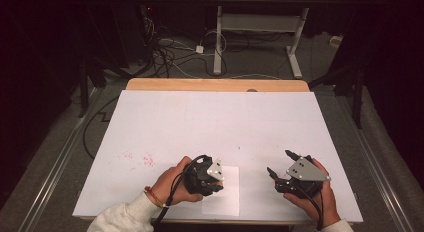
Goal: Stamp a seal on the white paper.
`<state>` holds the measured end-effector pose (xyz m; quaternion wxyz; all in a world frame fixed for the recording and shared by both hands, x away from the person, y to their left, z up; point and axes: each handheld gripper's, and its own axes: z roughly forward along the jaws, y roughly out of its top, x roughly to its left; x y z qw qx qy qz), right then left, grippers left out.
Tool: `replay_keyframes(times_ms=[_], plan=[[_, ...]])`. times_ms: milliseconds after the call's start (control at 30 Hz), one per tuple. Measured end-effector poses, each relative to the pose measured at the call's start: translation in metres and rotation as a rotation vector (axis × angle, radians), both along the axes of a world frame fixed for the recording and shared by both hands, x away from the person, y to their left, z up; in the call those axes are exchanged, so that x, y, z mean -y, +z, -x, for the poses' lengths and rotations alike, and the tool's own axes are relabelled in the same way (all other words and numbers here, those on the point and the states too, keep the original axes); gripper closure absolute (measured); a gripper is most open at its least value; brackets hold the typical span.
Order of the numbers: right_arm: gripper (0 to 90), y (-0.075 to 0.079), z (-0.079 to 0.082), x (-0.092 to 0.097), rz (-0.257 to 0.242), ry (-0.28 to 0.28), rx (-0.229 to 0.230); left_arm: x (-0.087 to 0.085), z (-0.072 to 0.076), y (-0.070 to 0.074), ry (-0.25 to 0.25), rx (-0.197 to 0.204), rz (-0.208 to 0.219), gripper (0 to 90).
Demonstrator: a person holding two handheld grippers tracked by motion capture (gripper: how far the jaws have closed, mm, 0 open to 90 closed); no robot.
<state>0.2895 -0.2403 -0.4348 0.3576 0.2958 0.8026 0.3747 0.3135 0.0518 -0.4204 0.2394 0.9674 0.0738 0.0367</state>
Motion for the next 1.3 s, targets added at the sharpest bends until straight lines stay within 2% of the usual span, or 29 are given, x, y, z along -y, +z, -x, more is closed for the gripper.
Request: replay_keyframes(times_ms=[367,533,700,967,1033,1167,1300], plan=[[25.0,-0.001,0.0,-0.001,0.003,0.004,-0.006,0.011,-0.004,-0.02,-0.017,-0.039,-0.054,73.5],[25.0,-0.001,0.0,-0.001,0.014,0.009,-0.006,0.016,-0.006,-0.026,-0.036,-0.039,-0.112,73.6],[25.0,0.0,0.0,0.0,0.009,0.001,-0.002,0.017,-0.008,-0.027,-0.032,-0.06,-0.108,73.6],[25.0,0.0,0.001,-0.001,0.015,0.004,-0.004,0.02,-0.011,-0.027,-0.022,-0.082,-0.129,73.8],[25.0,0.0,0.001,-0.002,0.01,0.003,-0.004,0.021,-0.01,-0.026,-0.029,-0.076,-0.141,73.8],[25.0,0.0,0.0,-0.002,0.013,0.006,-0.001,0.022,-0.012,-0.027,-0.025,-0.095,-0.141,73.8],[25.1,0.0,0.001,-0.002,0.012,0.005,-0.001,0.022,-0.012,-0.026,-0.028,-0.093,-0.15,73.8]])
